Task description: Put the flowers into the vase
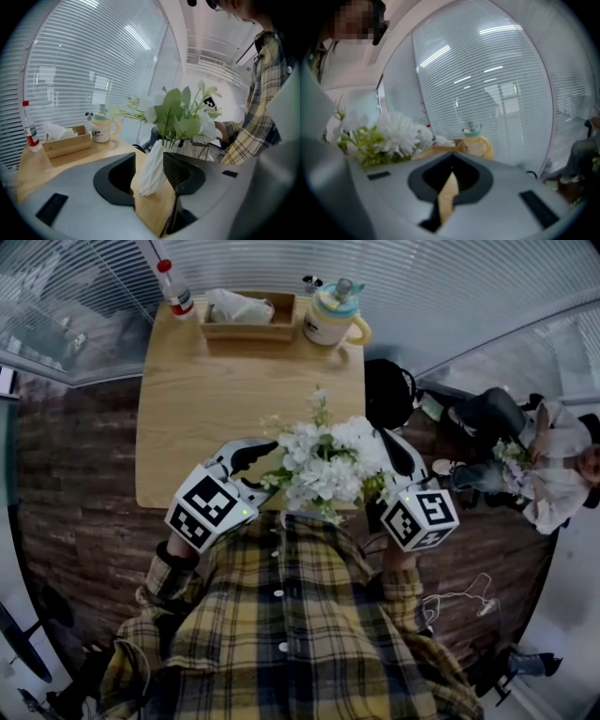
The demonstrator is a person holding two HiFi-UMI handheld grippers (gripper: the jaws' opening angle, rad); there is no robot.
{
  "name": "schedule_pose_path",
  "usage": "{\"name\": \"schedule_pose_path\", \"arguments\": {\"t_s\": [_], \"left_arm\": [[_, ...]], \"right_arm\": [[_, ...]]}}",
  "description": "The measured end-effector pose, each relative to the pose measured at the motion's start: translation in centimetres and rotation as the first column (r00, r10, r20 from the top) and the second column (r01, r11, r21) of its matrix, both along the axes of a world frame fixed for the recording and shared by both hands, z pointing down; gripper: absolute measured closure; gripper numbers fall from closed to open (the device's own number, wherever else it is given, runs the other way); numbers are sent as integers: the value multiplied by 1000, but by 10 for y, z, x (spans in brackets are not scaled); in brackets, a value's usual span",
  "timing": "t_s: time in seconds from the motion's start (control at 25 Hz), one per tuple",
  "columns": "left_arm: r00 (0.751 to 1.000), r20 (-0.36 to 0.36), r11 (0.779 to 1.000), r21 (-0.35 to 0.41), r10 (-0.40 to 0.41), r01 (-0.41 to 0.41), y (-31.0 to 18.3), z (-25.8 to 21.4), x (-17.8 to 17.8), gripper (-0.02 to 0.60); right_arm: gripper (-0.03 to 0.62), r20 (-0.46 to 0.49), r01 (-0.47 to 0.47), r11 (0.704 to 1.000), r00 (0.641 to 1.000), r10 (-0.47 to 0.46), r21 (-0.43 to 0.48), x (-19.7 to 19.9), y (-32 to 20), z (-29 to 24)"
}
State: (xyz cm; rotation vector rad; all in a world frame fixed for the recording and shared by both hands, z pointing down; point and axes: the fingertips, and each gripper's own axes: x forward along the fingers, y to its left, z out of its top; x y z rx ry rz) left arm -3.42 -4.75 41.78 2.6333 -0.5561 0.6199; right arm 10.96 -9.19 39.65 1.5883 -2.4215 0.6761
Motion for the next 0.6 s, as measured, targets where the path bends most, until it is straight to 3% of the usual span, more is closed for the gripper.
{"name": "schedule_pose_path", "arguments": {"t_s": [0.24, 0.44, 0.6], "left_arm": [[989, -74, 991, 22, -129, 131, -28, -20, -19, 399], [963, -132, 966, 72, -236, 247, -53, -44, -31, 501], [947, -165, 950, 106, -275, 294, -66, -62, -31, 561]], "right_arm": [[582, -7, -11, 1000, 1000, 11, 28, 6, -1, -15], [582, -15, -7, 998, 1000, 8, 58, 6, -5, -29], [582, -26, 1, 997, 1000, 1, 79, 7, -8, -39]]}}
